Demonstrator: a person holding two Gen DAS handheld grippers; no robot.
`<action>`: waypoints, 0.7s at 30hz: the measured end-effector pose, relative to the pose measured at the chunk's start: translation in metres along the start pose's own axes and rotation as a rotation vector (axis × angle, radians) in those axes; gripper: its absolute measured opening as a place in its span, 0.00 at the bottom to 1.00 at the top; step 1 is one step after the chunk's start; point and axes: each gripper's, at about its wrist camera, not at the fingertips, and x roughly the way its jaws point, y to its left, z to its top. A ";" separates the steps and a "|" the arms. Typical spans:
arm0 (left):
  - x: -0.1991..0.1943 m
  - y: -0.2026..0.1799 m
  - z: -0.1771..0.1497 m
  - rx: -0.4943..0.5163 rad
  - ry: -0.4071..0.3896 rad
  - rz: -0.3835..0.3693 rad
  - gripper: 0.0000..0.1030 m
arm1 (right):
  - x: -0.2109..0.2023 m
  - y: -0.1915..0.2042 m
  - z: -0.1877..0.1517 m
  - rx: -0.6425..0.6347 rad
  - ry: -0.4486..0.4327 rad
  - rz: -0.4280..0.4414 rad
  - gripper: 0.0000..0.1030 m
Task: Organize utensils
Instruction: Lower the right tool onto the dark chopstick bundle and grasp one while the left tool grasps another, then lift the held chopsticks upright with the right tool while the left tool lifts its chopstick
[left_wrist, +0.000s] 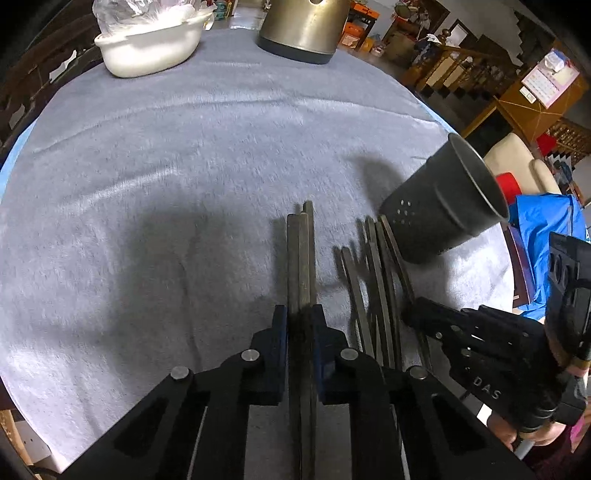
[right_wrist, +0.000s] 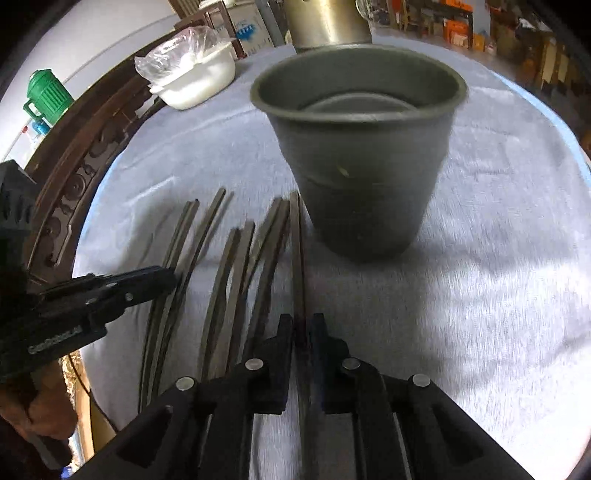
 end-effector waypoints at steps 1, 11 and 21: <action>-0.001 0.000 0.002 0.006 0.000 -0.006 0.12 | 0.000 -0.003 0.000 0.005 -0.003 0.006 0.13; 0.021 0.010 0.020 -0.024 0.017 -0.061 0.11 | -0.029 -0.007 -0.009 -0.068 -0.060 0.071 0.06; -0.007 0.024 0.011 -0.033 -0.048 -0.087 0.06 | -0.078 -0.006 -0.017 -0.091 -0.186 0.243 0.06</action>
